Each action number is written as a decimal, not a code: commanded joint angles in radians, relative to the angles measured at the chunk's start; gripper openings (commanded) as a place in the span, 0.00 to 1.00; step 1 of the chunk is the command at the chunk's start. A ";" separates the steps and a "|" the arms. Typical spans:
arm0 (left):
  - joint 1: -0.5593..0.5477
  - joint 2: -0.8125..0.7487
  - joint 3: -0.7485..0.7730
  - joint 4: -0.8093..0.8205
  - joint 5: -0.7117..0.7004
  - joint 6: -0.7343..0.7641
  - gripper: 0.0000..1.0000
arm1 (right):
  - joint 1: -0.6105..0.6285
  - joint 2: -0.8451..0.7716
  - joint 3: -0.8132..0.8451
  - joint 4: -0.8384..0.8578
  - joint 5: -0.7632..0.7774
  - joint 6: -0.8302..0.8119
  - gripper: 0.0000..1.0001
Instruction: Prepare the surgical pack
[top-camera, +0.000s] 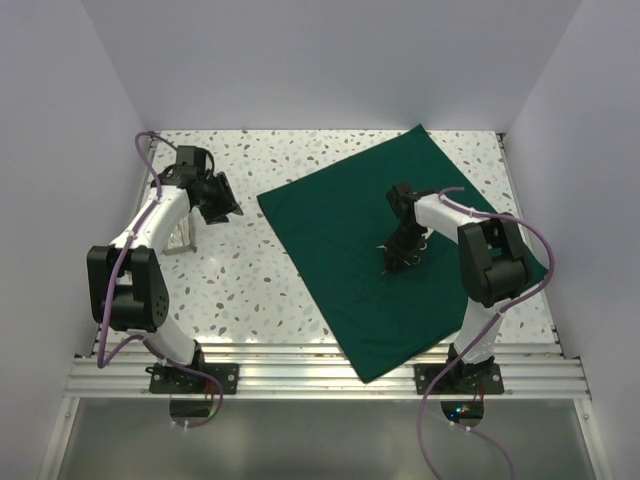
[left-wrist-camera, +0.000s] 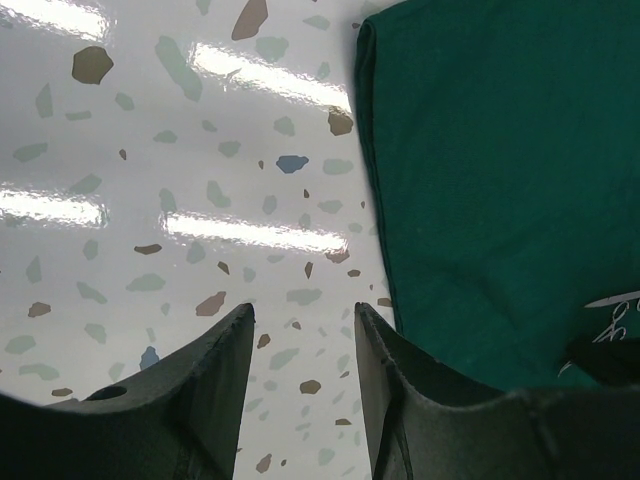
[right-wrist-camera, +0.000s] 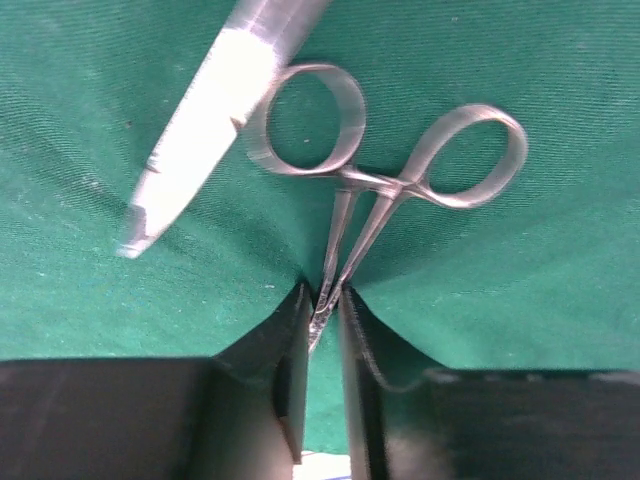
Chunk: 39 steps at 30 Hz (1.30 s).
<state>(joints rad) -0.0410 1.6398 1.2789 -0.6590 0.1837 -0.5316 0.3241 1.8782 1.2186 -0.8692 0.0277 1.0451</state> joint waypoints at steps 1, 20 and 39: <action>-0.008 -0.046 0.004 0.038 0.019 0.002 0.49 | 0.000 0.019 -0.034 0.007 0.029 0.032 0.18; -0.011 -0.060 -0.015 0.042 0.010 0.002 0.49 | -0.002 -0.071 0.019 -0.090 0.064 -0.054 0.13; -0.063 -0.011 -0.079 0.299 0.468 -0.079 0.68 | 0.056 -0.097 0.182 0.055 -0.198 -0.463 0.00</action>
<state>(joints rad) -0.0643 1.6226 1.2377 -0.5362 0.4095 -0.5484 0.3382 1.8378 1.3125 -0.8913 -0.0319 0.7536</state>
